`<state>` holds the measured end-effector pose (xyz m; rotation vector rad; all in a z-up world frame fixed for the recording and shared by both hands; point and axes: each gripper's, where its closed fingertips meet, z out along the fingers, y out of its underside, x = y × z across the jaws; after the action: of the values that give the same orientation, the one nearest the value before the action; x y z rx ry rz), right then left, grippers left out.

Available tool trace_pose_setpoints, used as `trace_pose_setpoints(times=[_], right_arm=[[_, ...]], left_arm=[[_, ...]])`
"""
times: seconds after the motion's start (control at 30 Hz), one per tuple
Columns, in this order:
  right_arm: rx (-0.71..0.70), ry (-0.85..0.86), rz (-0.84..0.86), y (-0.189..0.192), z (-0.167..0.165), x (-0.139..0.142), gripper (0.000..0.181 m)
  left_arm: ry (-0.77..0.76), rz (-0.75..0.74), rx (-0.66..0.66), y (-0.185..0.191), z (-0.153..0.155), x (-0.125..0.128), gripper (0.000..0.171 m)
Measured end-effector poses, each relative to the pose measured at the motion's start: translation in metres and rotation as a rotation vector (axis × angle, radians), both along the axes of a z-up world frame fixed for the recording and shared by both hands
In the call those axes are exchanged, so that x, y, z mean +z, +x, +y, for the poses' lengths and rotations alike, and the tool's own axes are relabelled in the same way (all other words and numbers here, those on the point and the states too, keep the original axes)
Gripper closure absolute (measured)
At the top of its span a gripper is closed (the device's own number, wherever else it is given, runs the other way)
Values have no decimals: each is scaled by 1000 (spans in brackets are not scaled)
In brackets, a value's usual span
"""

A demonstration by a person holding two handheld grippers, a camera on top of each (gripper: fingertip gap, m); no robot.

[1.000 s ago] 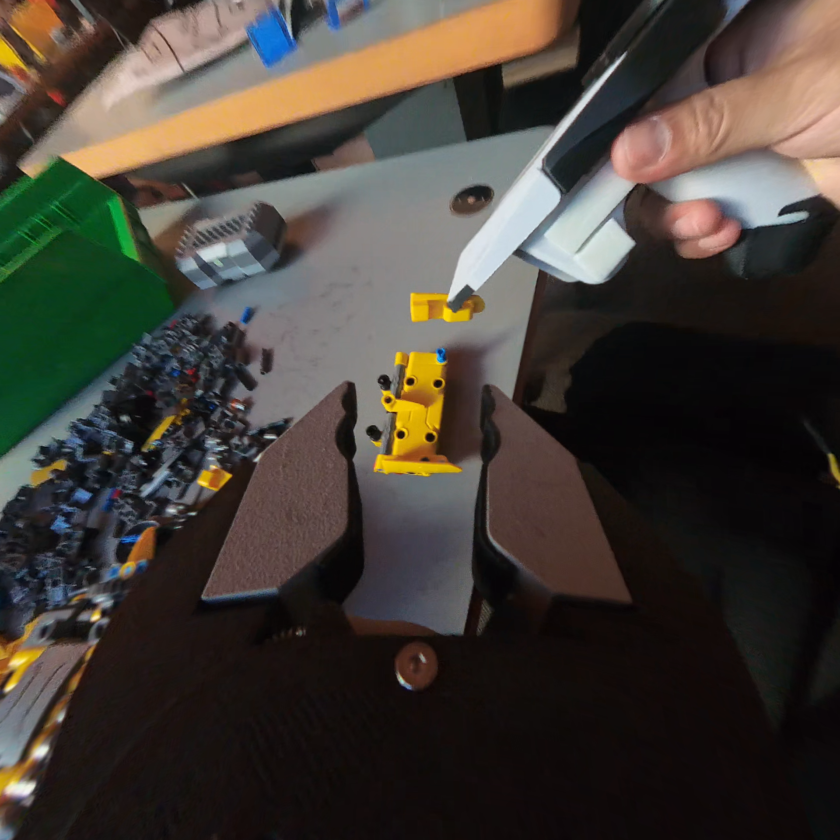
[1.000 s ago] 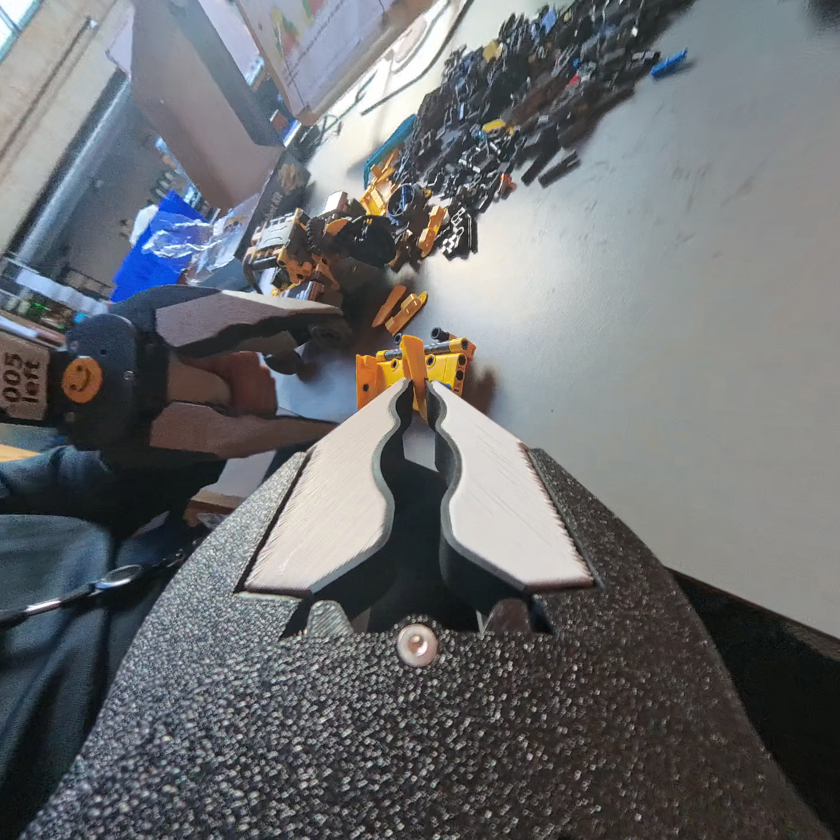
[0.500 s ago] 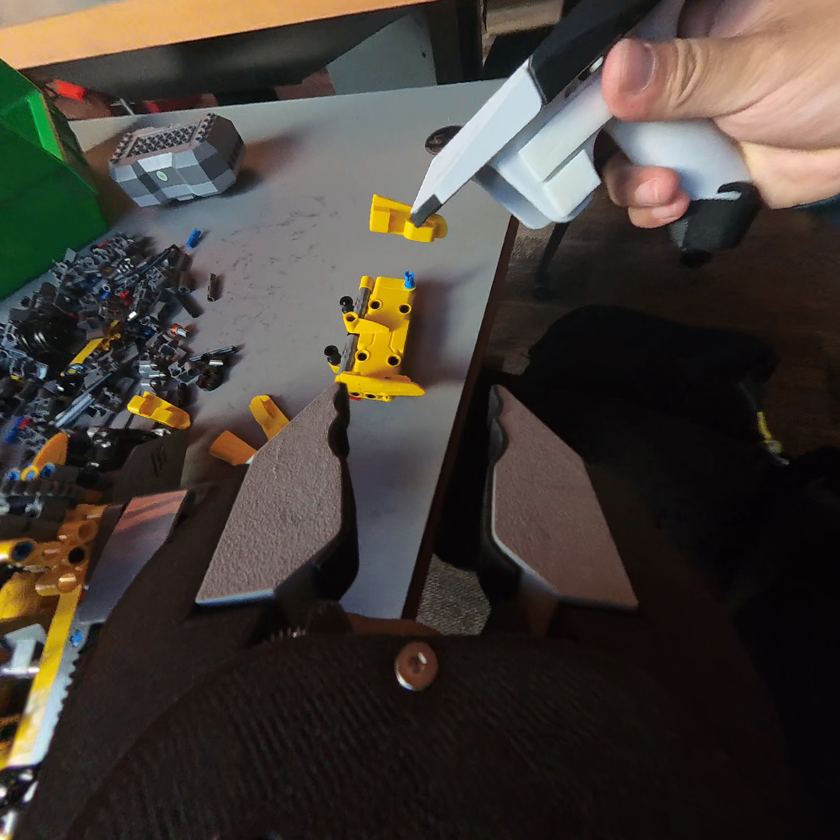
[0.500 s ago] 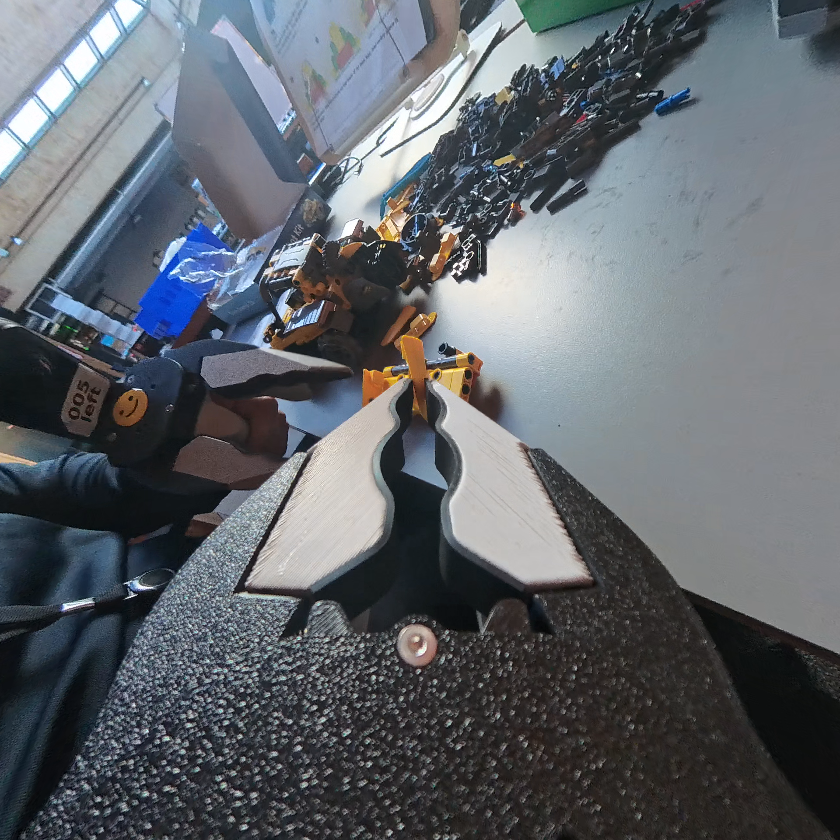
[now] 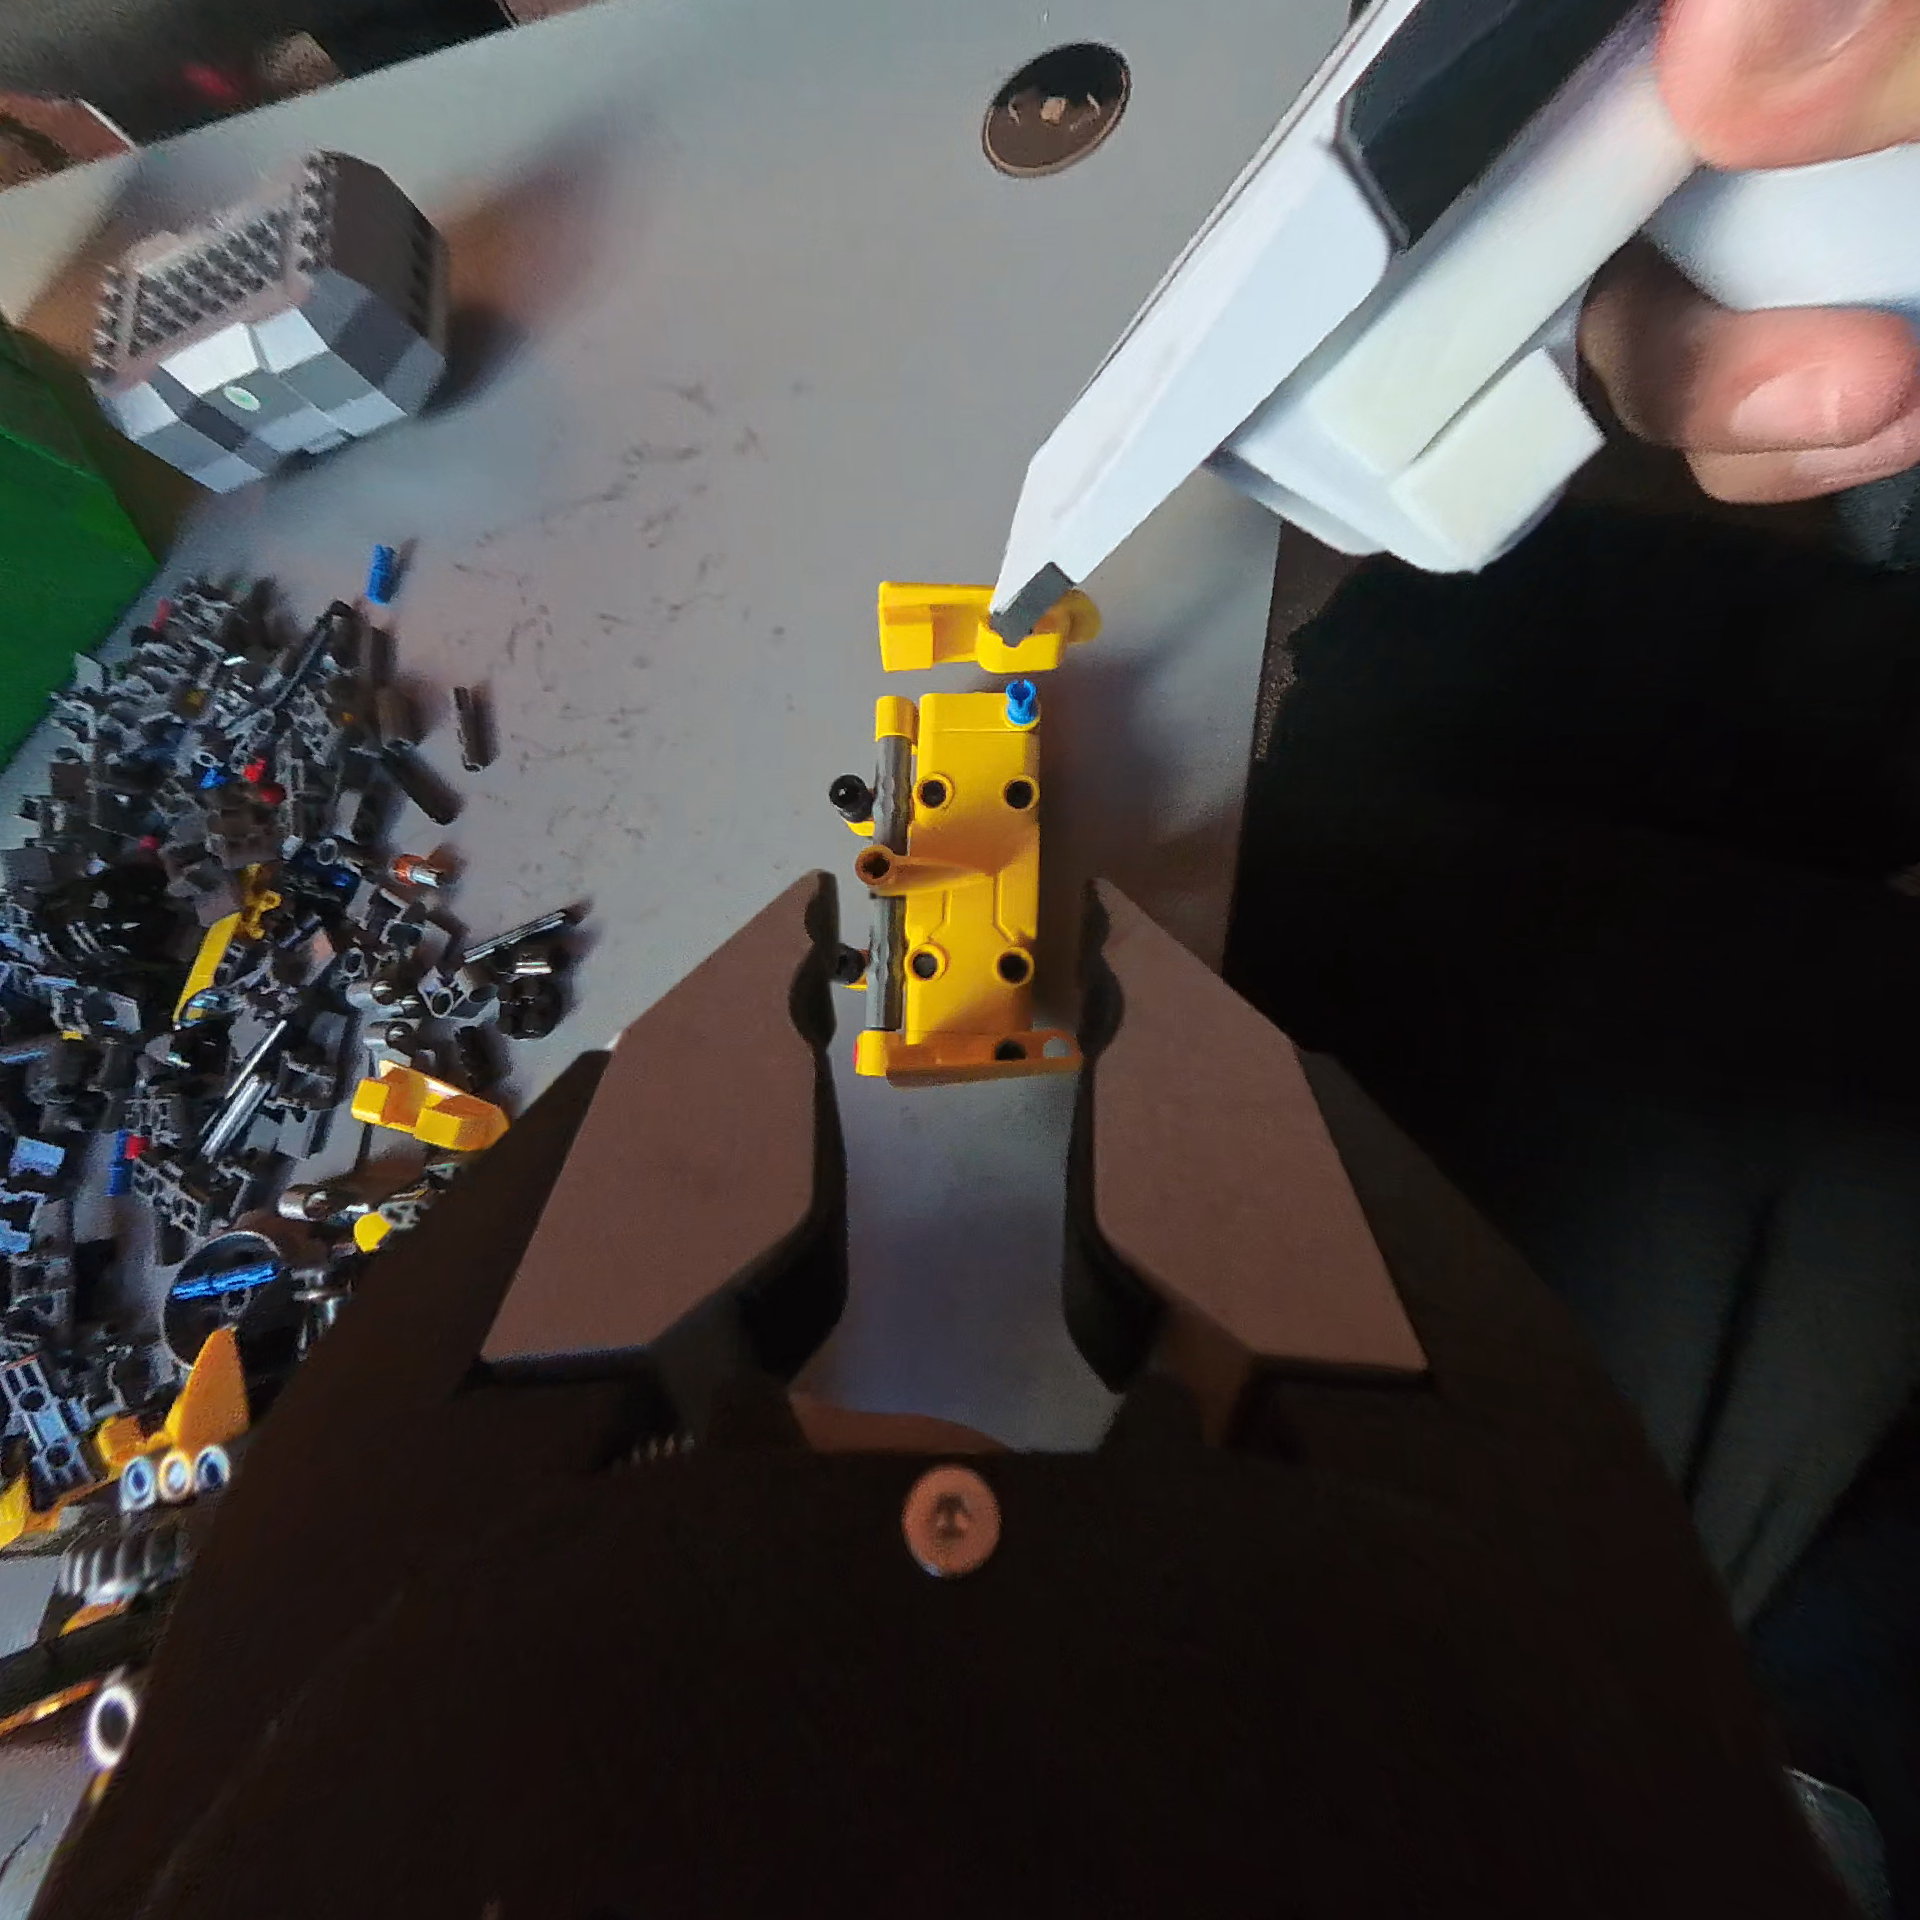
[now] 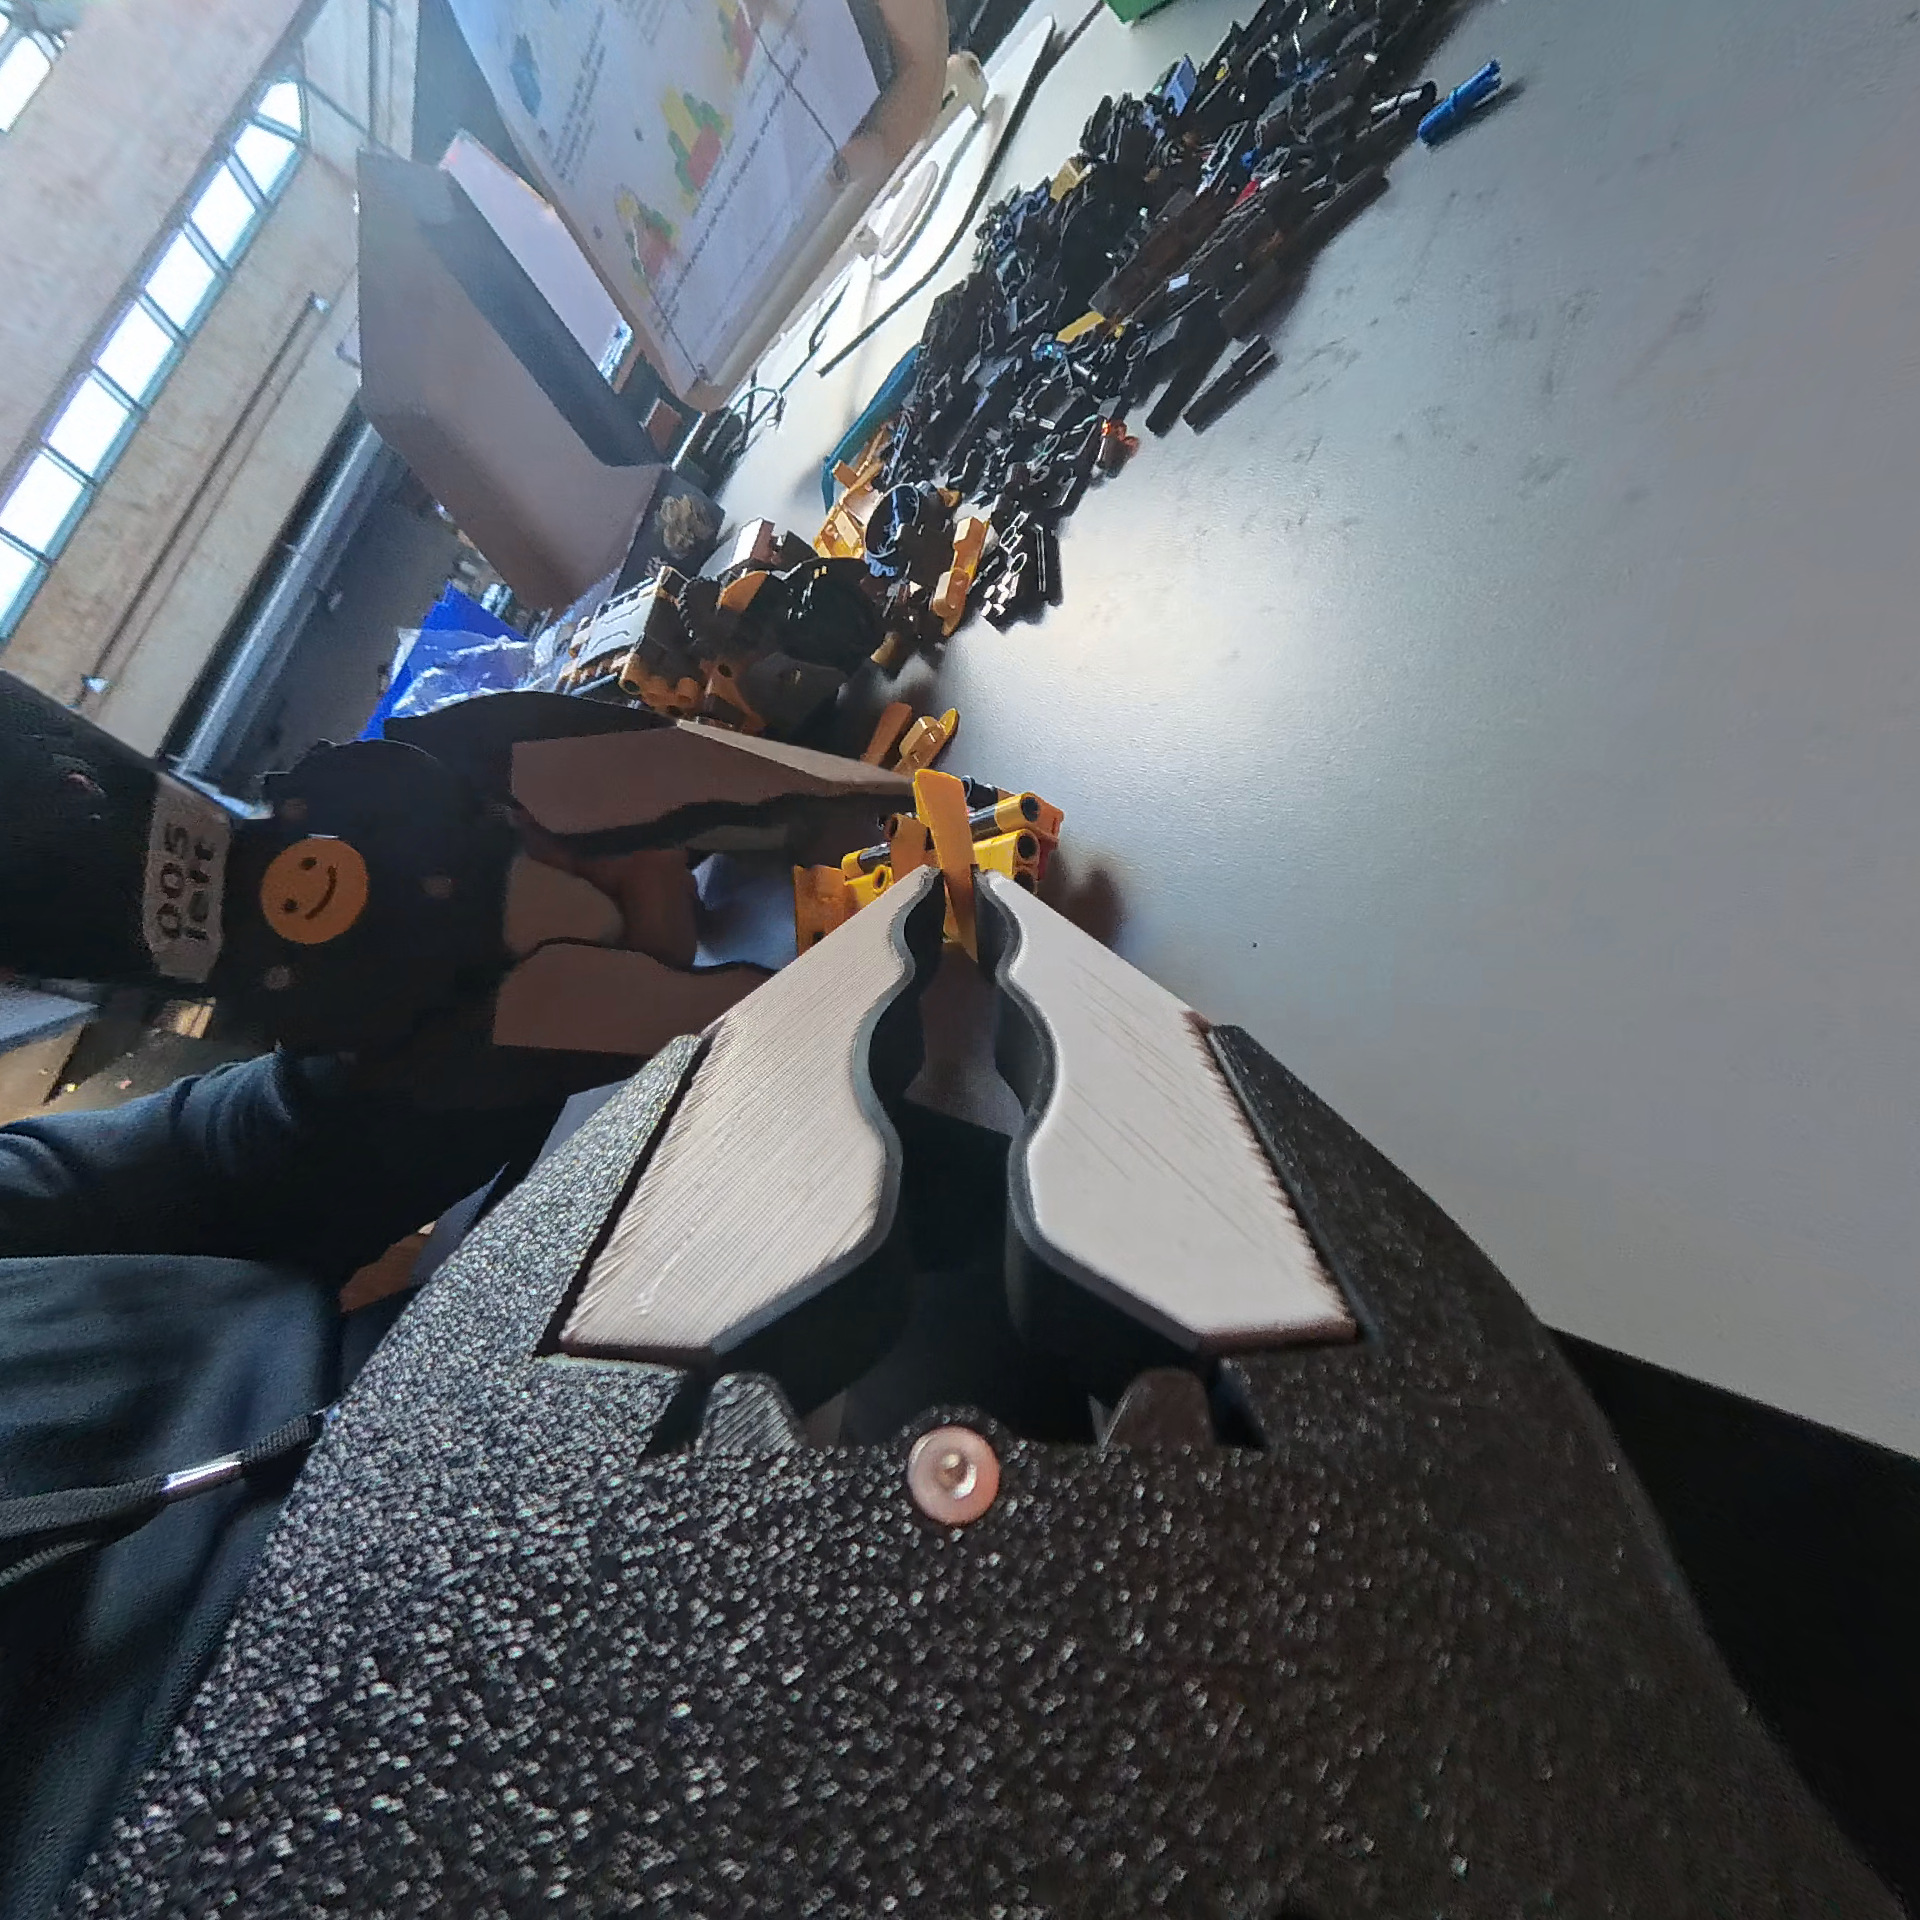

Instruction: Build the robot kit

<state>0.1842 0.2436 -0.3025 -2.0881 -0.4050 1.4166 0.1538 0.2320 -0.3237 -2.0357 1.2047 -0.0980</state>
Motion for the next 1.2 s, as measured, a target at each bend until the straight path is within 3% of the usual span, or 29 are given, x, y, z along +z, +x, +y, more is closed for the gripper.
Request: trace_pose_setpoints(times=[0.1,0.27,0.37,0.53,0.6,1.2], right_arm=[[-2,-5,-24,1,-1,-2,177],[-19,-4,-42,5,-2,-2,177],[-34,11,-71,8,-1,-3,176],[-42,25,-93,9,0,-2,176],[-36,17,-84,8,-1,-2,176],[-97,-2,7,6,-7,-3,177]], left_arm=[[-5,-1,2,0,3,-6,139],[0,-37,17,2,6,-5,137],[-5,-42,8,6,6,-4,127],[-23,-58,-2,11,10,-5,133],[-39,-79,-6,12,10,-7,139],[44,-85,17,17,10,-5,139]])
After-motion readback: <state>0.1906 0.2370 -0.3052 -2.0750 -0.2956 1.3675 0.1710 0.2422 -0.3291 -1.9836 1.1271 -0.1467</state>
